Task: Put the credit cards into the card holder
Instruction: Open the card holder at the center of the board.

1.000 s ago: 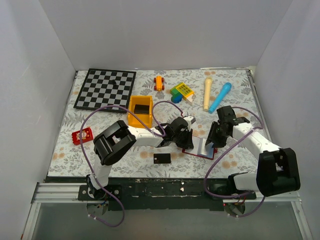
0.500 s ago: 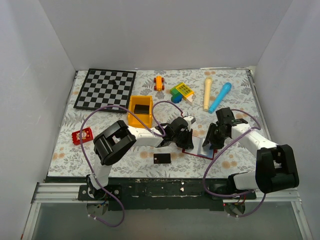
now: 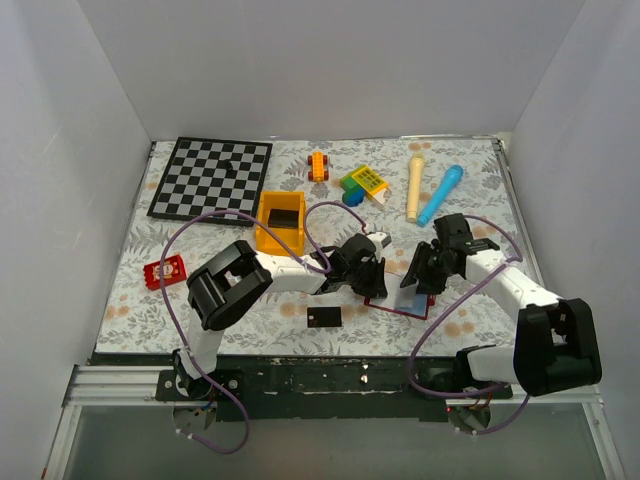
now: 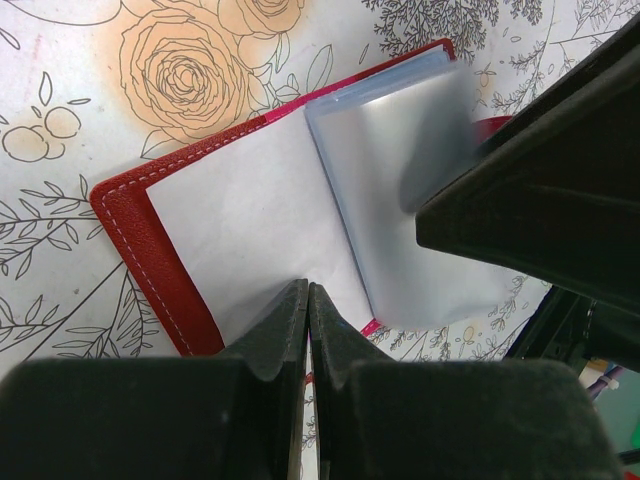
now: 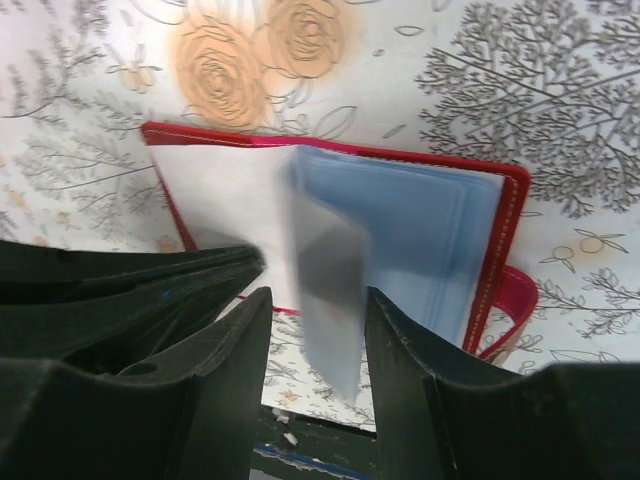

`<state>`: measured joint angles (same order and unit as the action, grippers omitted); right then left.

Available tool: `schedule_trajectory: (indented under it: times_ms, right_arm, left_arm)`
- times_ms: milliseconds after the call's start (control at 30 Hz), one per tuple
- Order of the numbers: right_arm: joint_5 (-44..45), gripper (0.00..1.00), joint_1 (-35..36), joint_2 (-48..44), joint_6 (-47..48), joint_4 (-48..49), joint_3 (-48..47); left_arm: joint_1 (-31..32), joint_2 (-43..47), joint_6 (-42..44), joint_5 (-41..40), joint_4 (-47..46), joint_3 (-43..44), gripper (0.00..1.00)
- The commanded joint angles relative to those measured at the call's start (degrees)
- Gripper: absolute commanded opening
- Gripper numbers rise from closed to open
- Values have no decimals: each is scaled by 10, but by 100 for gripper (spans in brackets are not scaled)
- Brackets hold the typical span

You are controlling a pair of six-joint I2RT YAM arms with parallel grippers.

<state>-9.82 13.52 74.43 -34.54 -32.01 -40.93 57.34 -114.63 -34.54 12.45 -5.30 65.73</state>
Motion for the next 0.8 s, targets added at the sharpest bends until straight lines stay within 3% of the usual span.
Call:
schedule_trajectory:
  times_ms: [0, 300, 767]
  right_arm:
    - [-55, 50, -2, -34, 1, 45, -2]
    - [-79, 45, -2, -45, 7, 60, -2]
    - [-45, 6, -1, -27, 18, 55, 3]
  left_arm:
    - [0, -2, 3, 2, 10, -3, 0]
    - [0, -2, 3, 2, 10, -3, 0]
    - [0, 5, 1, -1, 10, -4, 0]
